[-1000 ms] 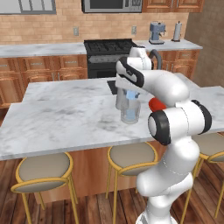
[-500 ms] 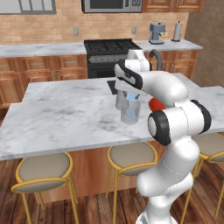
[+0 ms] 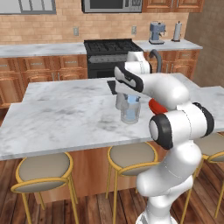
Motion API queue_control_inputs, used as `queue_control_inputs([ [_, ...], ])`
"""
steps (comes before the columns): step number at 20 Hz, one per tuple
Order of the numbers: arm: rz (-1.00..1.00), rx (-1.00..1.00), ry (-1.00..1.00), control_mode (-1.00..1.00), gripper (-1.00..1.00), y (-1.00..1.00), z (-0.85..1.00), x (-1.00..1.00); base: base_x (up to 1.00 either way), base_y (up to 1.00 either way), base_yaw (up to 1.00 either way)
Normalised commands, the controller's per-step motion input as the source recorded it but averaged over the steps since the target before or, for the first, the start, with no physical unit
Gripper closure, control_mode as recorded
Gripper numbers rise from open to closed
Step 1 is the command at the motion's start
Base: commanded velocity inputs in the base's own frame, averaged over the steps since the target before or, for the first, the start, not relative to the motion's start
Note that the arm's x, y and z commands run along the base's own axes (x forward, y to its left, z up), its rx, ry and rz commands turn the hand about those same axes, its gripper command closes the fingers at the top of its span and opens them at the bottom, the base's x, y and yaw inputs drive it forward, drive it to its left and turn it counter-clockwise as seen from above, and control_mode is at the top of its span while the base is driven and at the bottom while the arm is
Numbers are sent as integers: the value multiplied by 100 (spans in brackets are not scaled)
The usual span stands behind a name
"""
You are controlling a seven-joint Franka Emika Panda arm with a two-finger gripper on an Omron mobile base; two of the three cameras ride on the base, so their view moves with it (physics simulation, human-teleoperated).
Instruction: There are two ice cubes in the ice bowl. Place both ice cubes in the glass cup.
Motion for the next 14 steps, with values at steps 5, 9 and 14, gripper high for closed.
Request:
queue_control_inputs([
  [5,0,0,0,-100,100,0,0,-3,0,0,0],
  [9,0,0,0,-100,100,0,0,6,0,0,0],
  [14,0,-1,0,-100,100,0,-1,21,0,0,0],
])
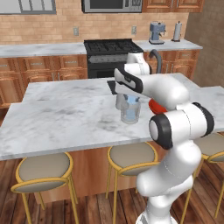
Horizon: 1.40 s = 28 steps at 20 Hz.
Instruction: There are two ice cubes in the ice bowl. Place both ice cubes in the glass cup.
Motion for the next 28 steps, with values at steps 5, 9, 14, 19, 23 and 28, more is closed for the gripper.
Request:
queue_control_inputs([
  [5,0,-1,0,-100,100,0,0,19,0,0,0],
  [9,0,0,0,-100,100,0,-3,9,0,0,0],
  [14,0,0,0,-100,100,0,-3,1,0,0,0],
  [19,0,0,0,-100,-100,0,-2,4,0,0,0],
  [23,0,0,0,-100,-100,0,0,0,0,0,0],
  [28,0,0,-5,-100,-100,0,10,-5,0,0,0],
])
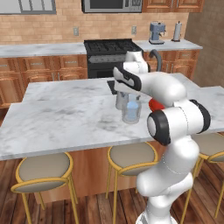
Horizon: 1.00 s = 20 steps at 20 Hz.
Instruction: There are two ice cubes in the ice bowl. Place both ice cubes in the glass cup.
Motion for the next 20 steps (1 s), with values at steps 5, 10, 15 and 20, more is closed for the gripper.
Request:
queue_control_inputs([
  [5,0,0,-17,-100,-100,0,49,-31,0,0,0],
  [10,0,0,-20,-100,-100,6,49,-85,0,0,0],
  [15,3,0,-13,-100,-100,1,1,-100,0,0,0],
  [20,2,0,-3,-100,-100,0,-13,-100,0,0,0],
])
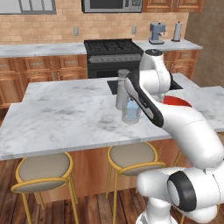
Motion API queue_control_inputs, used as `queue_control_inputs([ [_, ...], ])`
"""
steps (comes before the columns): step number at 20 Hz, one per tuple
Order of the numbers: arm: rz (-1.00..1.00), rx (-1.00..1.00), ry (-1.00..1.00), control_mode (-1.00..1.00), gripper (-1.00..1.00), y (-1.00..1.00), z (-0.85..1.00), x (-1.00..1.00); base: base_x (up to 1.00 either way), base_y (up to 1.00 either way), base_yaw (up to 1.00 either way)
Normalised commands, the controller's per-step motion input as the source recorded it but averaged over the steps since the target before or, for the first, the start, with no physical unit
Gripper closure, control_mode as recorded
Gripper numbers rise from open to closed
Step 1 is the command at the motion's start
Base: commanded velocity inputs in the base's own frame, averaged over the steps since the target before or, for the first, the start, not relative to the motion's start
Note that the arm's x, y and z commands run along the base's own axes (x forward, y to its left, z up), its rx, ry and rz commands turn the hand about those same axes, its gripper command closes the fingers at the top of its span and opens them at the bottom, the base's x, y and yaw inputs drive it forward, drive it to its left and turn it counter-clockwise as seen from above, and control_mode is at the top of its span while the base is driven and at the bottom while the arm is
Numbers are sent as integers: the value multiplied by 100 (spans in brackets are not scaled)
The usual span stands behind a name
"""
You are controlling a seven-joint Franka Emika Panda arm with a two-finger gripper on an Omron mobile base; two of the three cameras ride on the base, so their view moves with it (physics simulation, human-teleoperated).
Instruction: There are two ice cubes in the ice bowl. Place both ice cubes in the glass cup.
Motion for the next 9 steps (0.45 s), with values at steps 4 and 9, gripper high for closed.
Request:
queue_control_inputs([
  [4,4,-1,-17,-100,-100,-9,-11,-100,0,0,0],
  [9,8,-20,-84,-100,-100,-3,11,-96,0,0,0],
])
